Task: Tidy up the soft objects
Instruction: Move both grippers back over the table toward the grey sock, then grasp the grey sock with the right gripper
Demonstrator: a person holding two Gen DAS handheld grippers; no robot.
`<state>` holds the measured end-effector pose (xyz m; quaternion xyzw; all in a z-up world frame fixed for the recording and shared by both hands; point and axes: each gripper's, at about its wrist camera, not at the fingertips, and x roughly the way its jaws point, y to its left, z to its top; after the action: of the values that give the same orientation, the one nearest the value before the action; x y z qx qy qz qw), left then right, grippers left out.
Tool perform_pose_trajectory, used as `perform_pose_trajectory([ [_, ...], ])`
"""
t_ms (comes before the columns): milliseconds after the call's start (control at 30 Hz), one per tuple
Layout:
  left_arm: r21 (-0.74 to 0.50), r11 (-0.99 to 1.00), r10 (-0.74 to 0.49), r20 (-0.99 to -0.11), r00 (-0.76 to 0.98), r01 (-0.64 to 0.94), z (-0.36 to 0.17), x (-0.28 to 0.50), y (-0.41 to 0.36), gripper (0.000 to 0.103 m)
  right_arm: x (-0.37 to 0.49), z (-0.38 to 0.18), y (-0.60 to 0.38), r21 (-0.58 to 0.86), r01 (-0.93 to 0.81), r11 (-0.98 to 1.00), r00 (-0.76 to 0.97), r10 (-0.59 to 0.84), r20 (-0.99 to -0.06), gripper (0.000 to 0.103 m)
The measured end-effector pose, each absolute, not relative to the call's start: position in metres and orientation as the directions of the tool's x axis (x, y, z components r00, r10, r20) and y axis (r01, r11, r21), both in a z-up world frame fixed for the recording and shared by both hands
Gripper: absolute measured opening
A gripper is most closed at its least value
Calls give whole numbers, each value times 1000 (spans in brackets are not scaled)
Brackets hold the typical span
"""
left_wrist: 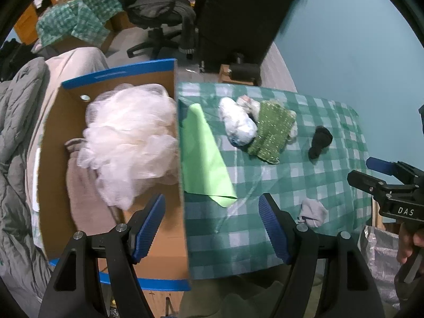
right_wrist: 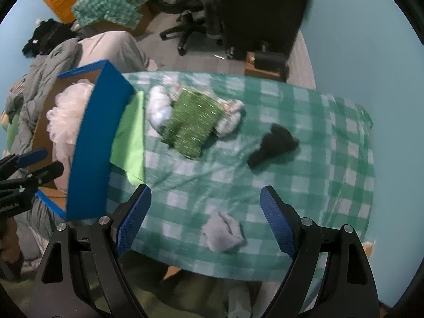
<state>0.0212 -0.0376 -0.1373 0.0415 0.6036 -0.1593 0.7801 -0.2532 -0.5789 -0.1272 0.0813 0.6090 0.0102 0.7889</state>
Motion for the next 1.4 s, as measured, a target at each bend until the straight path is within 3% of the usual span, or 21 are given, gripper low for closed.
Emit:
perform_pose_trajectory([
  [500,-144,935,-203,-967,155,323,-176,23,-68,74,-280,-176,-605,180,154,972,217,144,-965,85],
  [1033,-164,933,-196,-978,71,320,-212,11,-86,74,-302,-239,-584,155,86,984,107,145,-984,85],
  [1200,-108,939,-148,-984,102,327,-219,13,-92,77,-303,-253,-578,114,34,993,95,110,-989,84],
  [1400,-112,933,-156,-982,105,343,-221,14,-102,81,-305,-267,-576,116,4,993,76,115,-990,67],
])
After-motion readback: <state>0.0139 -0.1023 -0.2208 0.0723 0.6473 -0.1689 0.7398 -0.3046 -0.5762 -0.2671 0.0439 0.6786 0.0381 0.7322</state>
